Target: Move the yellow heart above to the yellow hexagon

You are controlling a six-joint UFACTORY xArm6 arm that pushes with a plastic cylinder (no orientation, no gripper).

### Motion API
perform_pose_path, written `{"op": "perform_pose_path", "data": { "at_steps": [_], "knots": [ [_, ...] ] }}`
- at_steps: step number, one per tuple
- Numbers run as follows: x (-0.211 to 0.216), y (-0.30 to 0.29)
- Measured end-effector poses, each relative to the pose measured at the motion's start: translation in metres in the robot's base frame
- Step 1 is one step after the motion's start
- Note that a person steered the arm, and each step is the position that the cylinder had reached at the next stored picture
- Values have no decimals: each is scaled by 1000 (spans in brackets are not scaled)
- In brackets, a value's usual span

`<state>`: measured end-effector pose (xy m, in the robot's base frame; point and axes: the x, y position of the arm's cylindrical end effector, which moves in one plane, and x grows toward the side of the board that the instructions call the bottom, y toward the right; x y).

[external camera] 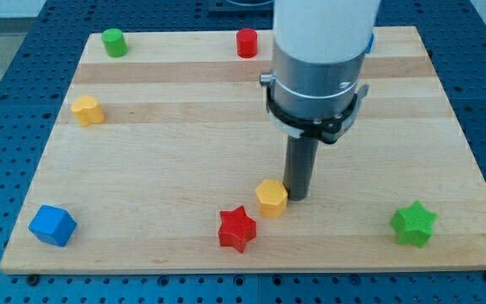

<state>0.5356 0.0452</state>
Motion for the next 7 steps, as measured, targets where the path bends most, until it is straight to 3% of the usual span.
{"op": "perform_pose_path", "data": {
  "at_steps": [3,4,6,7],
  "knots": [
    [14,-11],
    [-34,2],
    [-174,-6],
    [-202,-40]
  ]
}}
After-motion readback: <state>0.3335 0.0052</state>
